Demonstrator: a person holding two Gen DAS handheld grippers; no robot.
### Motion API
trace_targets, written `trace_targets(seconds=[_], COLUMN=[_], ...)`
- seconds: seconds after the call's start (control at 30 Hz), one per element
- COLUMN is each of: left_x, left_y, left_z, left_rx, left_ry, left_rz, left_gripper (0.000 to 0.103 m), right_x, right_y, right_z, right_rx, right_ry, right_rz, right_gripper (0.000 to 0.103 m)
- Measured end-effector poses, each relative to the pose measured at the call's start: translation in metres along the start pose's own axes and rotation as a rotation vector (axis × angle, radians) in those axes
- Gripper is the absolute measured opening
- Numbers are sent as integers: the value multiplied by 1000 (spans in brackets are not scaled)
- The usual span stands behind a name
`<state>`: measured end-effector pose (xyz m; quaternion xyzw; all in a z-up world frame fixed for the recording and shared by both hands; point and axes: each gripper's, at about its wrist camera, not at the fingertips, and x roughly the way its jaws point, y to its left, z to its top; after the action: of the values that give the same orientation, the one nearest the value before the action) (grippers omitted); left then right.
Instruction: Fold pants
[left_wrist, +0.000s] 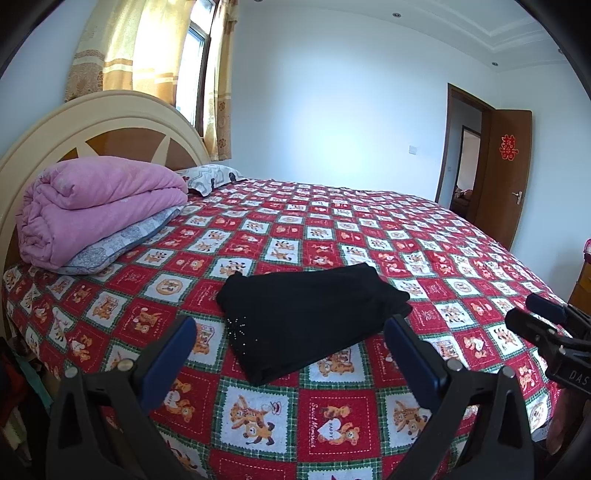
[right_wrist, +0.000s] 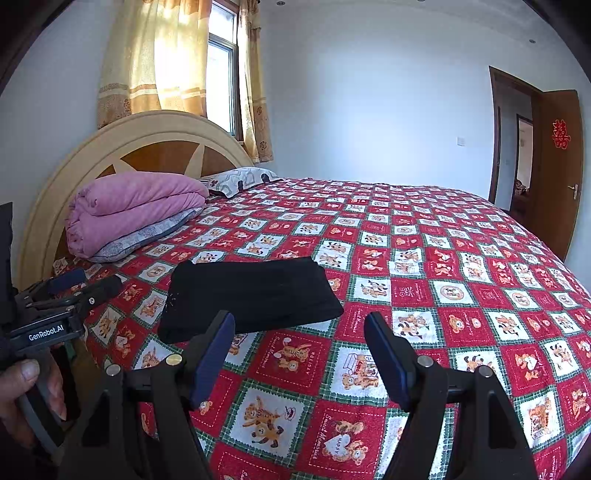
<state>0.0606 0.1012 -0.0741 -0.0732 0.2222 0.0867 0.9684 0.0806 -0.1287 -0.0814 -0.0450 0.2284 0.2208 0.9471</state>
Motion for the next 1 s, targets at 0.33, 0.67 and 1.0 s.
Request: trace_targets(seconds=[0.33,0.67,1.0], left_x=[0,-5,4], left_y=[0,-1,4], left_z=[0,1,-1], left_rx=[-1,-28,-57], left_ry=[-2,-33,-10], left_rz=[-3,-13,76], left_gripper=[103,103,103], right_x=[0,-4,0], right_y=[0,0,2], right_z=[0,0,-3], right_rx=[0,8,6], right_ry=[-4,-27,-10], right_rz=[1,-3,6], right_gripper=[74,74,74])
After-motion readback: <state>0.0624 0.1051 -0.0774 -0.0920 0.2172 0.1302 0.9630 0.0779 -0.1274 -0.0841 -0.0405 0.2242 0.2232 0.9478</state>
